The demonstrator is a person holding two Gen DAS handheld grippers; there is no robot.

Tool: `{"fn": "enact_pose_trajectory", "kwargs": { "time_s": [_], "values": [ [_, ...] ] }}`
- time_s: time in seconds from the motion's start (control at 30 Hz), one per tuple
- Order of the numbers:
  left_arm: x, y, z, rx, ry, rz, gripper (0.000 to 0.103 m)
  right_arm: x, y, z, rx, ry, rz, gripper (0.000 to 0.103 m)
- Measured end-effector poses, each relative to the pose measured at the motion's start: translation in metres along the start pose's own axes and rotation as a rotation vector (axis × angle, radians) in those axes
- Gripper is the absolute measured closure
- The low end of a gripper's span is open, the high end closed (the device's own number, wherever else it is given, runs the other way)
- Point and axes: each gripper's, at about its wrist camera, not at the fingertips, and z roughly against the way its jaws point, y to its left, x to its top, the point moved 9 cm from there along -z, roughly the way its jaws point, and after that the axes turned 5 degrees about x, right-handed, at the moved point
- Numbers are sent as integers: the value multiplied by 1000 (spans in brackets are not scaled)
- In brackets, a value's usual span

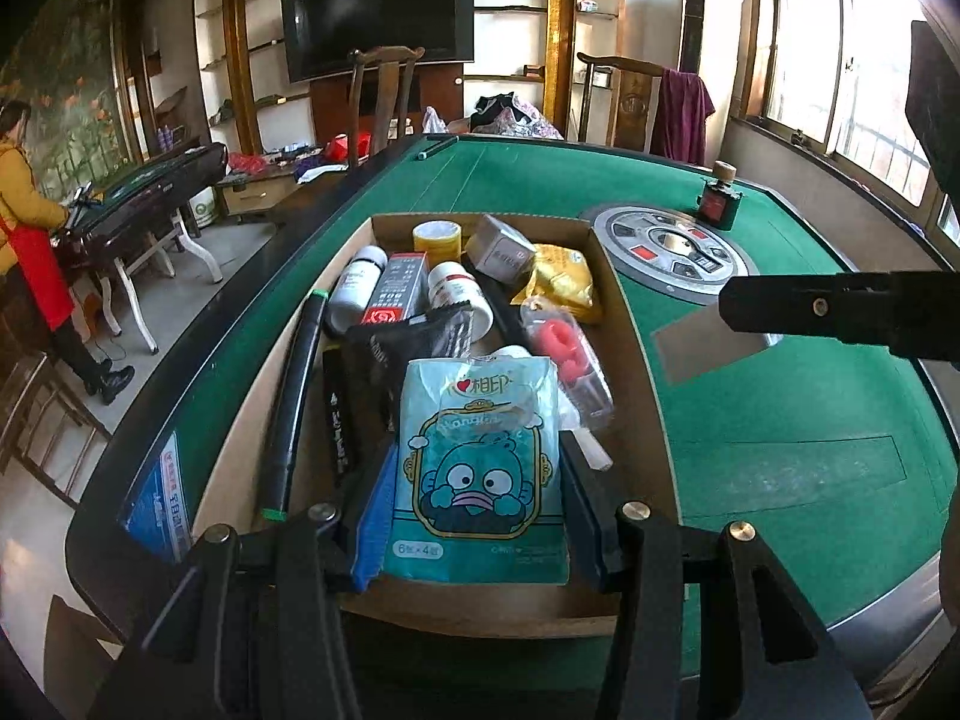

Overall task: Organize objects
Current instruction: 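Lower the tissue pack and charger plug into the cardboard box, open both grippers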

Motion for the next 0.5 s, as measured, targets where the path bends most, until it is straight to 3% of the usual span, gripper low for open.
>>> {"fn": "enact_pose_trajectory", "kwargs": {
  "time_s": [0.5],
  "values": [
    [-10,7,2,-21,16,-6,54,-16,30,-17,52,97,67,54]
  ]
}}
